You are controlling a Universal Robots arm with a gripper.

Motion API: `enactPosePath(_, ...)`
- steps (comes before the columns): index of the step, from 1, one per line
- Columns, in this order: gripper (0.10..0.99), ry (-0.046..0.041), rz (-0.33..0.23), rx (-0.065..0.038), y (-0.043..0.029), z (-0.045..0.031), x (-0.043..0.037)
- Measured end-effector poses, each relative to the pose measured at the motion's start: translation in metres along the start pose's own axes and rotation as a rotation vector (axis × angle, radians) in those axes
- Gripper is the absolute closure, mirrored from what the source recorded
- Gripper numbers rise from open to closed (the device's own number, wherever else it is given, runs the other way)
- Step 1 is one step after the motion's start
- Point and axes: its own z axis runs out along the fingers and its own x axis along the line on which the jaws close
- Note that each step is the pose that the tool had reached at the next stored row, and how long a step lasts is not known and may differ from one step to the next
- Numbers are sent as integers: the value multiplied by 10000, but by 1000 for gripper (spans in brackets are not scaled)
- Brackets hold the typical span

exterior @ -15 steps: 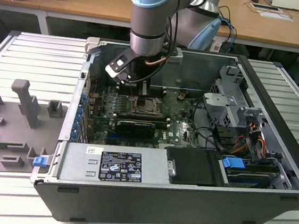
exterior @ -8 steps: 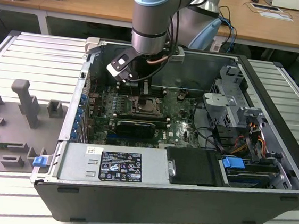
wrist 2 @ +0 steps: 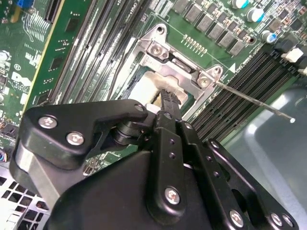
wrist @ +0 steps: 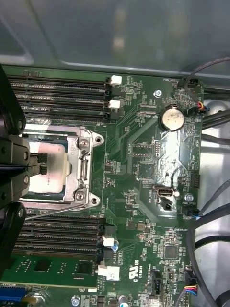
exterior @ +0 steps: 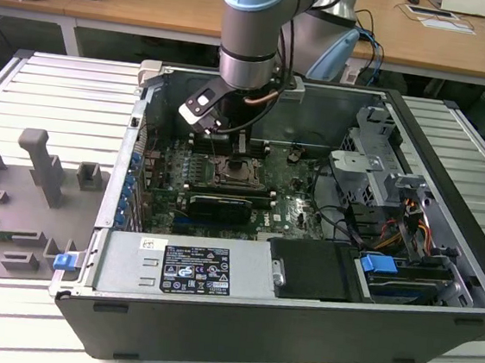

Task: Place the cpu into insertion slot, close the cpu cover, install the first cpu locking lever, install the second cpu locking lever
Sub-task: 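Close the cpu cover, then install the first cpu locking lever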

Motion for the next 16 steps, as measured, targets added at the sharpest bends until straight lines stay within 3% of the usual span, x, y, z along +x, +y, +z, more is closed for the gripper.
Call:
enactPosePath(3,984,0,0,0,28,1,-2)
enactPosePath(16,984,-1,3,0,30,-25,-1)
